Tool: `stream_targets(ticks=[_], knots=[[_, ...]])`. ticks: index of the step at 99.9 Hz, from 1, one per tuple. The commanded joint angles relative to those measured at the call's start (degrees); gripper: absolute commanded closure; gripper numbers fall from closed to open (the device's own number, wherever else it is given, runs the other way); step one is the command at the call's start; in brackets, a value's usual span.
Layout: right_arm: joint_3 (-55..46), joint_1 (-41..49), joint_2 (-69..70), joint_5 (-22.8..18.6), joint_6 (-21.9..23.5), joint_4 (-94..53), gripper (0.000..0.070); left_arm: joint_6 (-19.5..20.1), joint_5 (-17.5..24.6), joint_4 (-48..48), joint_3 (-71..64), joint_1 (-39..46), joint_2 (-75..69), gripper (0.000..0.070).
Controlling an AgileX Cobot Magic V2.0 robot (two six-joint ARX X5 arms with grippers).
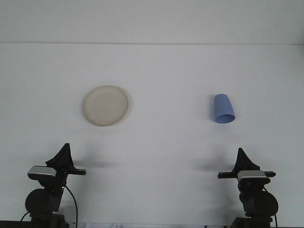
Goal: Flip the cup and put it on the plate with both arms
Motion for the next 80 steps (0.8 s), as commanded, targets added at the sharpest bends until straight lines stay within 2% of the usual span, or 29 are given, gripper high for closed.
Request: stream_targets(ticks=[1, 15, 25, 33, 69, 80], knots=[[-0.11, 0.02, -0.07, 0.00, -0.57, 1.16, 0.0700, 0.39, 0.02, 0.57, -1.11, 0.00, -0.07, 0.0688], [0.17, 0.02, -0.07, -0.02, 1.05, 2.95, 0.0700, 0.39, 0.02, 0.57, -1.11, 0.00, -0.07, 0.0688], [2.56, 0.02, 0.13, -0.02, 5.62, 1.60, 0.0700, 0.39, 0.02, 0.57, -1.11, 0.00, -0.07, 0.0688], [5.77, 0.02, 1.75, -0.02, 7.30, -0.59, 0.0700, 0.39, 0.02, 0.57, -1.11, 0.00, -0.07, 0.0688], [30.73, 0.07, 25.00, -0.17, 6.51, -17.20, 0.0700, 0.39, 0.02, 0.57, -1.11, 0.00, -0.07, 0.0688], [34.38, 0.07, 31.65, -0.79, 9.01, -15.28, 0.0683, 0.39, 0.02, 0.57, -1.11, 0.00, -0.07, 0.0688]])
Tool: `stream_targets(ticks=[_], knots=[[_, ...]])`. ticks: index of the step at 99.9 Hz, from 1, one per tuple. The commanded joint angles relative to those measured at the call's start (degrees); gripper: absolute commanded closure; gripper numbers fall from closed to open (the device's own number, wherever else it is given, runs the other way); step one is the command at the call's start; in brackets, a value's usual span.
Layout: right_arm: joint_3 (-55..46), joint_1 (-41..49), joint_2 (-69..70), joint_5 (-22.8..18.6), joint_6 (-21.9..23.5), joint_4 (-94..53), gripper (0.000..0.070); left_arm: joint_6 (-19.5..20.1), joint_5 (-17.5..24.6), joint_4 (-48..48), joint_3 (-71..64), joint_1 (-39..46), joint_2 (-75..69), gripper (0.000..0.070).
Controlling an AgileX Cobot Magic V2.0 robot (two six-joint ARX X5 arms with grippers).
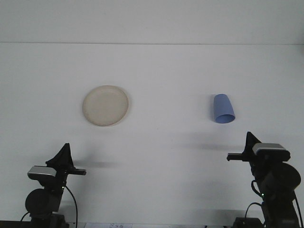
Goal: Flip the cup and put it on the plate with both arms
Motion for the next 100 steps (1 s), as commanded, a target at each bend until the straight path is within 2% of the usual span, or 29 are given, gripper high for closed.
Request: stream_targets(ticks=[1, 3, 12, 15, 31, 45, 55, 66, 80, 100], knots=[[1.29, 0.07, 3.45, -0.52, 2.64, 1.88, 0.0669, 0.39, 0.02, 0.59, -1.09, 0.00, -0.07, 0.0688], [1.42, 0.07, 4.24, -0.85, 2.89, 2.58, 0.0639, 0.39, 0.02, 0.59, -1.09, 0.00, -0.07, 0.0688], [1.46, 0.09, 9.38, -3.23, 2.95, 5.57, 0.0257, 0.39, 0.02, 0.59, -1.09, 0.00, -0.07, 0.0688], [1.46, 0.11, 10.95, -3.32, 2.97, 5.60, 0.0206, 0.39, 0.02, 0.59, -1.09, 0.00, -0.07, 0.0688], [1.01, 2.49, 18.53, -0.68, 0.59, 7.52, 0.0217, 0.39, 0.02, 0.61, -1.09, 0.00, -0.07, 0.0688], [-0.37, 6.67, 24.17, 1.88, -1.99, 16.09, 0.0217, 0.39, 0.02, 0.59, -1.09, 0.00, -0.07, 0.0688], [-1.27, 9.46, 28.96, 2.16, -1.73, 20.96, 0.0217, 0.39, 0.02, 0.59, -1.09, 0.00, -0.07, 0.0688], [-2.23, 11.67, 35.15, 5.05, -0.33, 24.85, 0.0219, 0.39, 0.02, 0.59, -1.09, 0.00, -0.07, 0.0688], [-2.29, 12.22, 42.23, 4.85, 1.84, 29.66, 0.0219, 0.39, 0.02, 0.59, -1.09, 0.00, -0.07, 0.0688], [-2.29, 12.04, 51.65, 5.20, 2.60, 40.54, 0.0223, 0.39, 0.02, 0.59, -1.09, 0.00, -0.07, 0.0688]])
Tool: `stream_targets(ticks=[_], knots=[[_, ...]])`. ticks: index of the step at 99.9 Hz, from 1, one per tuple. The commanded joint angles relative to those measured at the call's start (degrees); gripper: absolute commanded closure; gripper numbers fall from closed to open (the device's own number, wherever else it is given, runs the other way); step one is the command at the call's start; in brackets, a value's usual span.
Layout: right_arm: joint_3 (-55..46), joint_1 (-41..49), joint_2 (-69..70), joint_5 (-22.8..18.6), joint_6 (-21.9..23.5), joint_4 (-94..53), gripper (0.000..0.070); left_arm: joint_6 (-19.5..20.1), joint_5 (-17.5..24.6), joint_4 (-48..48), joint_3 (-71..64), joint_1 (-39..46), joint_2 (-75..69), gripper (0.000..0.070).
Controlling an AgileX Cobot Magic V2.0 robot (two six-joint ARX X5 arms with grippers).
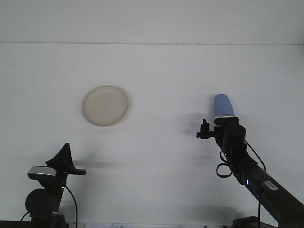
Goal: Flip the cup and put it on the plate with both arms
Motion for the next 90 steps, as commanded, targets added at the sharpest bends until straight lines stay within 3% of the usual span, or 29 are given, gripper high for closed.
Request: stream_targets(ticks=[1, 14, 21, 41, 48, 53, 90], knots=[[0.15, -0.07, 3.50, 0.26, 1.14, 3.50, 0.0223, 0.39, 0.02, 0.57, -1.11, 0.00, -0.07, 0.0688], [0.22, -0.87, 9.18, 0.28, 2.19, 10.32, 0.0225, 0.39, 0.02, 0.57, -1.11, 0.00, -0.07, 0.0688], [0.33, -1.53, 11.54, 0.37, 2.51, 13.44, 0.0264, 0.39, 0.02, 0.57, -1.11, 0.00, -0.07, 0.0688], [1.16, -3.85, 15.72, -1.64, 2.43, 19.76, 0.0471, 0.39, 0.02, 0.57, -1.11, 0.00, -0.07, 0.0688], [1.90, -4.90, 16.79, -3.15, 2.43, 20.15, 0.0574, 0.42, 0.02, 0.57, -1.11, 0.00, -0.07, 0.0688], [2.34, -5.68, 17.29, -4.72, 2.27, 20.20, 0.0700, 0.39, 0.02, 0.57, -1.11, 0.00, -0.07, 0.0688], [2.58, -4.26, 11.06, -9.01, 1.40, 17.25, 0.0700, 0.39, 0.02, 0.57, -1.11, 0.00, -0.07, 0.0688]])
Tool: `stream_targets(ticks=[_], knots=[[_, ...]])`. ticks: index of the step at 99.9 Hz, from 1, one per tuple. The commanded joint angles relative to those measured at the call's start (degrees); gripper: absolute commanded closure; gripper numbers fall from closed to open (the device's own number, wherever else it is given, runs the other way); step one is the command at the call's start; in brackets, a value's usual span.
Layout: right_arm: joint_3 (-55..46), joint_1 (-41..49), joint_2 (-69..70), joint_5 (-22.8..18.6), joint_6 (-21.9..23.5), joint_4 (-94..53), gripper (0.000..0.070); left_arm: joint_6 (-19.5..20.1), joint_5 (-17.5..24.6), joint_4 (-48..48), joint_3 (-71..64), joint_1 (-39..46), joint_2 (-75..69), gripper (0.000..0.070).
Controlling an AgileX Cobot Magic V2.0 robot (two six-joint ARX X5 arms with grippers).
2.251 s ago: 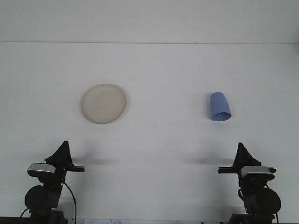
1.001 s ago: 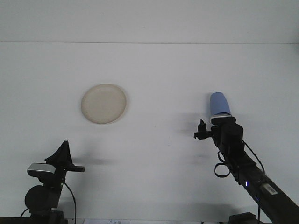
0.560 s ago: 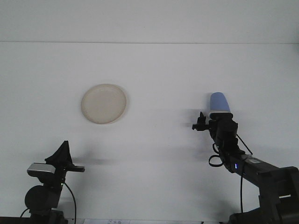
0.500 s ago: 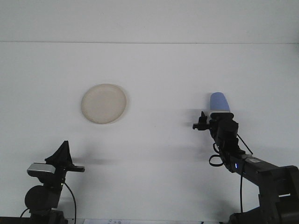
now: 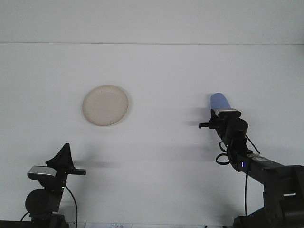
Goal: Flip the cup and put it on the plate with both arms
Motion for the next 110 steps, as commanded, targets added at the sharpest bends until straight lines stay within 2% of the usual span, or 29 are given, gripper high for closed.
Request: stream_targets(ticks=[1, 8, 18, 24, 37, 45, 53, 62, 74, 81, 110], knots=[[0.48, 1.60, -3.45, -0.24, -0.44, -0.77, 0.0700, 0.39, 0.02, 0.57, -1.09, 0.00, -0.07, 0.0688], [0.85, 3.15, -8.57, 0.11, -1.44, -6.12, 0.0700, 0.39, 0.02, 0.57, -1.09, 0.00, -0.07, 0.0688], [5.27, 5.68, -16.94, 0.02, -2.69, -23.78, 0.0700, 0.39, 0.02, 0.57, -1.09, 0.00, -0.07, 0.0688], [10.91, 7.23, -20.48, -0.44, -3.34, -38.45, 0.0700, 0.39, 0.02, 0.57, -1.09, 0.00, -0.07, 0.0688], [27.56, 10.40, -22.32, -2.84, -10.40, -69.16, 0.0700, 0.39, 0.02, 0.57, -1.09, 0.00, -0.07, 0.0688], [36.98, 13.14, -21.14, -3.06, -14.78, -82.62, 0.0700, 0.39, 0.02, 0.57, -1.09, 0.00, -0.07, 0.0688], [44.96, 16.98, -19.45, -3.06, -16.33, -92.70, 0.0700, 0.39, 0.02, 0.57, -1.09, 0.00, -0.07, 0.0688], [51.36, 22.03, -16.81, -2.49, -17.57, -99.91, 0.0700, 0.39, 0.02, 0.57, -1.09, 0.00, -0.07, 0.0688], [55.63, 28.85, -12.76, 2.58, -17.94, -105.35, 0.0700, 0.39, 0.02, 0.57, -1.09, 0.00, -0.07, 0.0688], [56.76, 32.65, -9.66, 4.07, -17.94, -108.10, 0.0700, 0.39, 0.02, 0.57, -1.09, 0.00, -0.07, 0.0688], [58.58, 43.41, 4.74, 4.20, -20.63, -116.61, 0.0700, 0.39, 0.02, 0.57, -1.09, 0.00, -0.07, 0.0688]])
